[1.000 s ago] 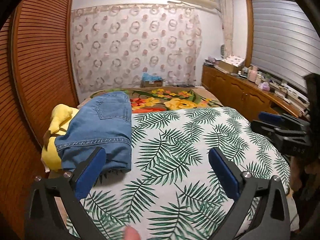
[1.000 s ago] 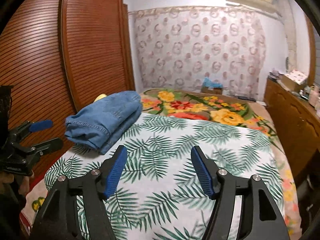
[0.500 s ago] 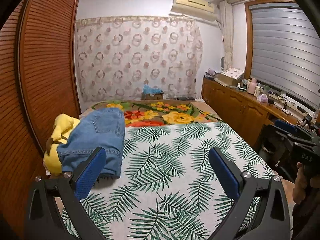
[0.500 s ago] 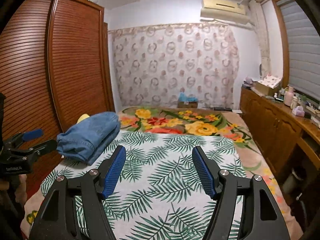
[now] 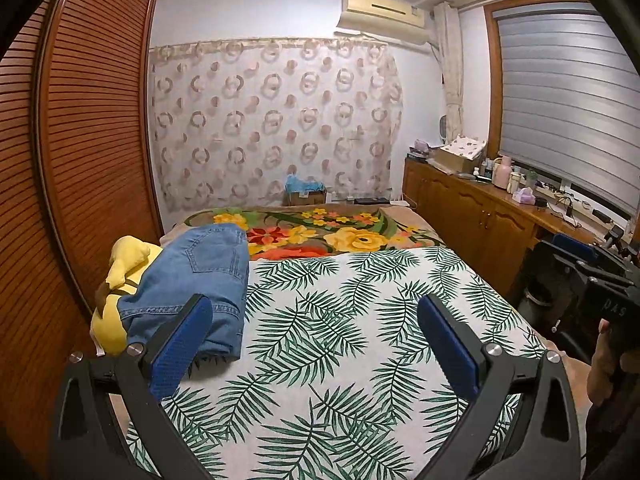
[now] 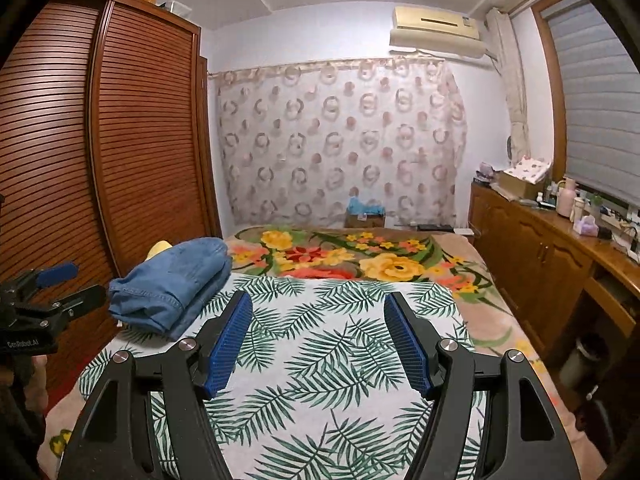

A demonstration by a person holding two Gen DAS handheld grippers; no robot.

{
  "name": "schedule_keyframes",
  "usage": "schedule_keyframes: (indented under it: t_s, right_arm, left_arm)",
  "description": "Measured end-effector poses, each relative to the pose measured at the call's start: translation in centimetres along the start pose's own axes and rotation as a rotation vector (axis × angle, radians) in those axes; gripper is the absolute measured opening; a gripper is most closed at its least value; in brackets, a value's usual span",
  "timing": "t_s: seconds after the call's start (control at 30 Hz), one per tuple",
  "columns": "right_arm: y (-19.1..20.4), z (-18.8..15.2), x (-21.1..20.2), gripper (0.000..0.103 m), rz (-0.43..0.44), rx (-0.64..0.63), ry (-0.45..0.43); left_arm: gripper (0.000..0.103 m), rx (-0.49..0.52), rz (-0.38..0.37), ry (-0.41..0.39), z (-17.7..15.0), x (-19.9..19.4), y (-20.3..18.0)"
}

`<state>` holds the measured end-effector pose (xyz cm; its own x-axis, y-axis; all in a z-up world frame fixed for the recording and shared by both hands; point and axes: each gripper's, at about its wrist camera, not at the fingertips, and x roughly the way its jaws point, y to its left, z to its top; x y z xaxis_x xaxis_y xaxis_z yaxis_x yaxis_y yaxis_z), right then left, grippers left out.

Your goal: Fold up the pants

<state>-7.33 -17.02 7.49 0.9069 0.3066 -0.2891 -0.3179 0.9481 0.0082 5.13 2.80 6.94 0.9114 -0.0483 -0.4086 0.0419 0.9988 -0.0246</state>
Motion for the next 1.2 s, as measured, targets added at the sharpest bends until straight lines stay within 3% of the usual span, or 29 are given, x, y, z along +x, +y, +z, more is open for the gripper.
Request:
schedule_keyframes:
  t_s: [1.2]
  right_arm:
    - [-0.45, -0.22, 0.11, 0.07, -0.004, -0.013, 0.0]
  left_arm:
    - [0.102, 0.005, 0.007, 0.001, -0.04, -0.07, -0.15]
